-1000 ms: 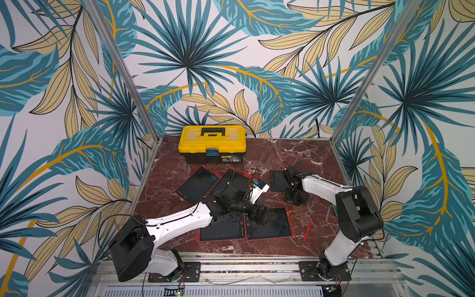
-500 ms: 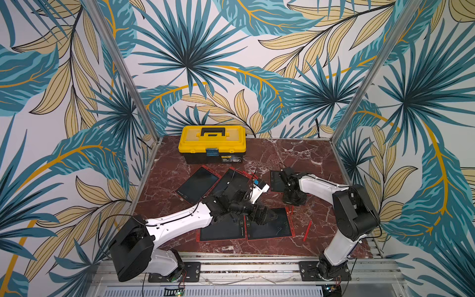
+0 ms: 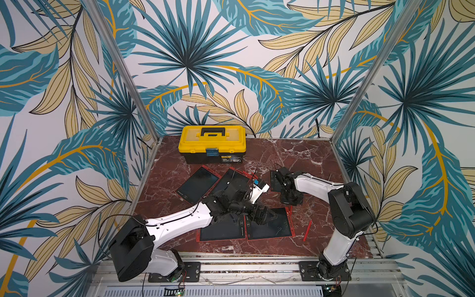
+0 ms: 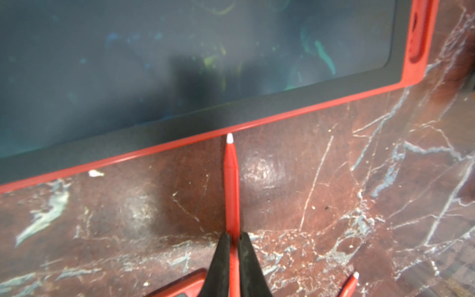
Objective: Place the stylus back onto the writing tablet
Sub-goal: Pick up the stylus from the center of the board.
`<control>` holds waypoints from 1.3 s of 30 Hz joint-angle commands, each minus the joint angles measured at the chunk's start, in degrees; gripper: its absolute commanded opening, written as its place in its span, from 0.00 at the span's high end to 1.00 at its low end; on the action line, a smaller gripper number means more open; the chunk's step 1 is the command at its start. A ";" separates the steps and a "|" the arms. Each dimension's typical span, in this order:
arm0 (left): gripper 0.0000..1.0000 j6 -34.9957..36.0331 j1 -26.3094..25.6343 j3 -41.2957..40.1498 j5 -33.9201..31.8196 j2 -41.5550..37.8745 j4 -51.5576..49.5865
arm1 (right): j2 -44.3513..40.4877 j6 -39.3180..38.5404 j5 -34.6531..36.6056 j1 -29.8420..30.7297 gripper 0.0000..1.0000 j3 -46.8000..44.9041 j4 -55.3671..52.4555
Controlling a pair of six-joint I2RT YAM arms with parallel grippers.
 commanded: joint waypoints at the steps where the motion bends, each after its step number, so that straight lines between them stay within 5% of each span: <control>1: 0.00 0.18 0.13 1.39 -0.15 -0.43 0.59 | 1.78 -0.34 -0.33 0.90 0.90 0.23 -1.42; 39: 0.00 0.57 0.13 1.22 -0.62 -1.52 0.26 | 4.16 0.78 -3.12 2.44 0.89 1.81 -0.41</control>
